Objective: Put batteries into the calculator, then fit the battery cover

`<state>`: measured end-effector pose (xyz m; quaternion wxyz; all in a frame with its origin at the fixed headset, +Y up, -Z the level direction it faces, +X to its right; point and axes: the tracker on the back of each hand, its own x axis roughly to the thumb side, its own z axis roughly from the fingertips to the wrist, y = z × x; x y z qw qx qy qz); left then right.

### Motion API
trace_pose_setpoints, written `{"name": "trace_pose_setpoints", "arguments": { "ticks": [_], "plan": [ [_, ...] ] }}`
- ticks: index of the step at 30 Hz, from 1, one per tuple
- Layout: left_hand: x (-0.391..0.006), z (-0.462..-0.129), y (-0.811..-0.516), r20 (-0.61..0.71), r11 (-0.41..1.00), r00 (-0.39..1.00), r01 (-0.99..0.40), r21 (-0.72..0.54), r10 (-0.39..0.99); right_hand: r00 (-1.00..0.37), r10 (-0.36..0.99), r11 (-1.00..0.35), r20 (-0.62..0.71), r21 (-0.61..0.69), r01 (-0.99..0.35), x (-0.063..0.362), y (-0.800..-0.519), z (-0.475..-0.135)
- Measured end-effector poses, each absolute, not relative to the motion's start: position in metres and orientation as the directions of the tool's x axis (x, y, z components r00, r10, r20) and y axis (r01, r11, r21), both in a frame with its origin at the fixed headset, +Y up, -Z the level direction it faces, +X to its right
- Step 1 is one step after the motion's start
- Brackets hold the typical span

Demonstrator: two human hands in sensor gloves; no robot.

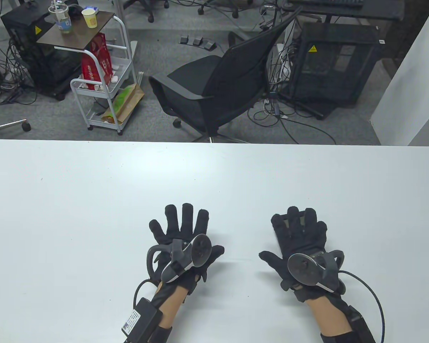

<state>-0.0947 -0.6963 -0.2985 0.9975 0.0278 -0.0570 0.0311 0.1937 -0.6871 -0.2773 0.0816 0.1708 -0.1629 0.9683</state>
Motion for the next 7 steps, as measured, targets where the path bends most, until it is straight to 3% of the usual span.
{"name": "trace_pose_setpoints", "arguments": {
  "ticks": [7],
  "plan": [
    [-0.0967, -0.2978, -0.6947, 0.114, 0.994, 0.991, -0.076, 0.077, 0.067, -0.928, 0.099, -0.938, 0.359, -0.279, -0.208, 0.1913, -0.689, -0.2759]
  ]
}}
